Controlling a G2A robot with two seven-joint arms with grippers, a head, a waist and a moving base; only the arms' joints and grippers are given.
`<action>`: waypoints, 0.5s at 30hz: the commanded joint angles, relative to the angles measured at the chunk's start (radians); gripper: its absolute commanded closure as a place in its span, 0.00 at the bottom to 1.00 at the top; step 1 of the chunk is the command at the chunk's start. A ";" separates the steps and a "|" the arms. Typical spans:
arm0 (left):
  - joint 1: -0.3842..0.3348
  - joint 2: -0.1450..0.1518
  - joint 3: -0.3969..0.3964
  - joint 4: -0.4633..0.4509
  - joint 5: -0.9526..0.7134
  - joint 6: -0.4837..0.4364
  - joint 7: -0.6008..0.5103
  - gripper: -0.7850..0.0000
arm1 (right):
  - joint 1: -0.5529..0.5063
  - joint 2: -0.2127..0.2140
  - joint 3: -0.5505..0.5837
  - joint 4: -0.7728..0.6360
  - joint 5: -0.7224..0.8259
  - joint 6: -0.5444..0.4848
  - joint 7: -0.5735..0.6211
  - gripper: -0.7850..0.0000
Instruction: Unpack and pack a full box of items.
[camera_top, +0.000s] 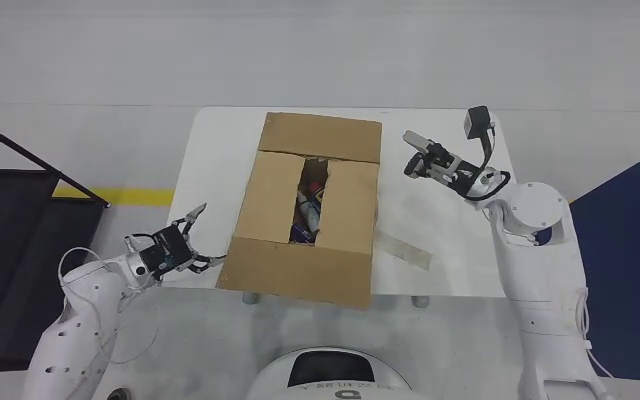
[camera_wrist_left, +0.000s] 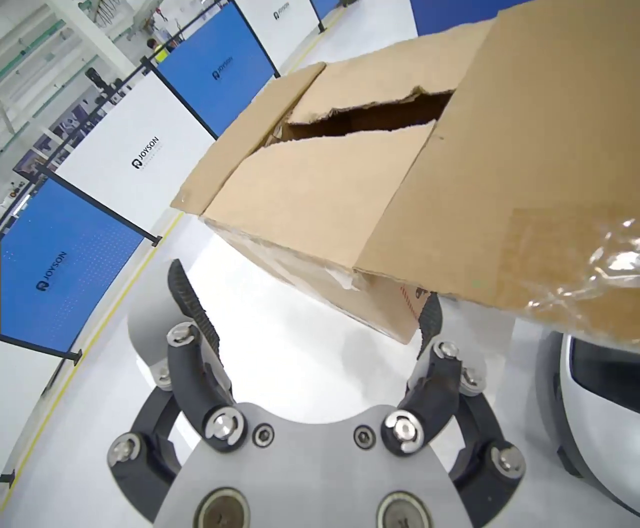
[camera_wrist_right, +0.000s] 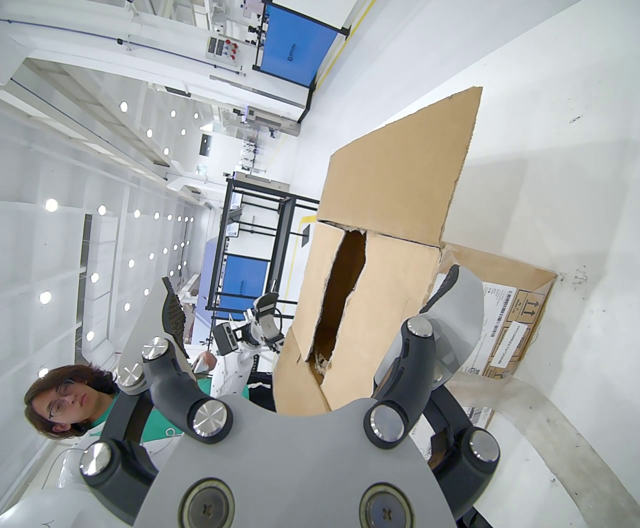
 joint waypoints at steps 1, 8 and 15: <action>-0.012 0.000 0.008 0.003 -0.032 -0.010 -0.006 0.00 | 0.000 0.000 0.000 0.000 0.000 0.000 0.000 0.00; -0.077 -0.011 0.046 0.020 -0.188 0.015 -0.110 0.00 | 0.000 0.000 0.000 0.000 0.000 0.000 0.000 0.00; -0.192 -0.028 0.126 0.108 -0.305 0.077 -0.277 0.00 | 0.000 0.000 0.000 0.000 0.000 0.000 0.000 0.00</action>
